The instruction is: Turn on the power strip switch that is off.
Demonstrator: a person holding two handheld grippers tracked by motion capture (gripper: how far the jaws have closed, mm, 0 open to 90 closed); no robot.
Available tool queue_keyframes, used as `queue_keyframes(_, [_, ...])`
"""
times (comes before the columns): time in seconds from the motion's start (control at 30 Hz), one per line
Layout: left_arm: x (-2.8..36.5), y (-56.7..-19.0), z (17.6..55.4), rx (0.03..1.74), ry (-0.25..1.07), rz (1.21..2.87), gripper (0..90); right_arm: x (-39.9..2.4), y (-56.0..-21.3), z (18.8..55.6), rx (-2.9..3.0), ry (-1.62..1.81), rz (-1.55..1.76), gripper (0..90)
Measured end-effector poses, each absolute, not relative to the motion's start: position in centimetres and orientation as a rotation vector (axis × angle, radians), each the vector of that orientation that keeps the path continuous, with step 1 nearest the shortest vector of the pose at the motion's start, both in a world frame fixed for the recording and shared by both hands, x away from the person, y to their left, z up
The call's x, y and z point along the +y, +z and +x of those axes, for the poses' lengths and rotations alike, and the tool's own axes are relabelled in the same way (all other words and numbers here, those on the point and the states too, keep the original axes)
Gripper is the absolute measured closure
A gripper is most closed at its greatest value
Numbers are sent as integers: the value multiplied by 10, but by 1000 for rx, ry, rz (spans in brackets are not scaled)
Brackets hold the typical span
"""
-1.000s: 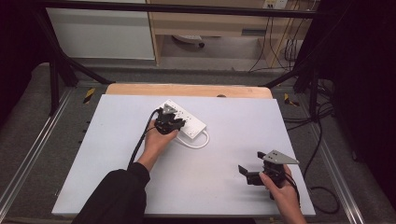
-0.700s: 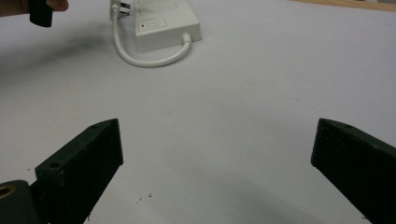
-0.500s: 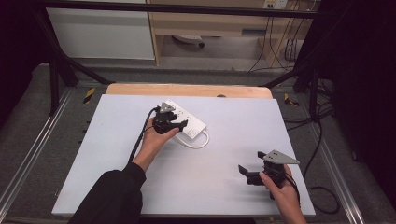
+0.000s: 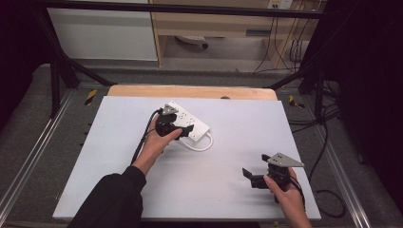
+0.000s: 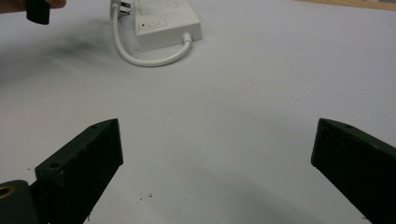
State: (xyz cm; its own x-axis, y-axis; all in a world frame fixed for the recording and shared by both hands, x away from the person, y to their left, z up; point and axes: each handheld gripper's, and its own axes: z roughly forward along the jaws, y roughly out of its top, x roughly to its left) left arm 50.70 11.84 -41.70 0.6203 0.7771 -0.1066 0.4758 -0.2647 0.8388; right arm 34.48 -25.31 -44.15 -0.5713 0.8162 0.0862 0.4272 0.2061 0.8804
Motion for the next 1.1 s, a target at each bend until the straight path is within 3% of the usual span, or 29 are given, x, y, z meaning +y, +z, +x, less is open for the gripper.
queue_keyframes(1.1, [139, -386, 483, 983, 405, 1897, 114, -253, -442, 345, 2091, 1319, 1158, 27])
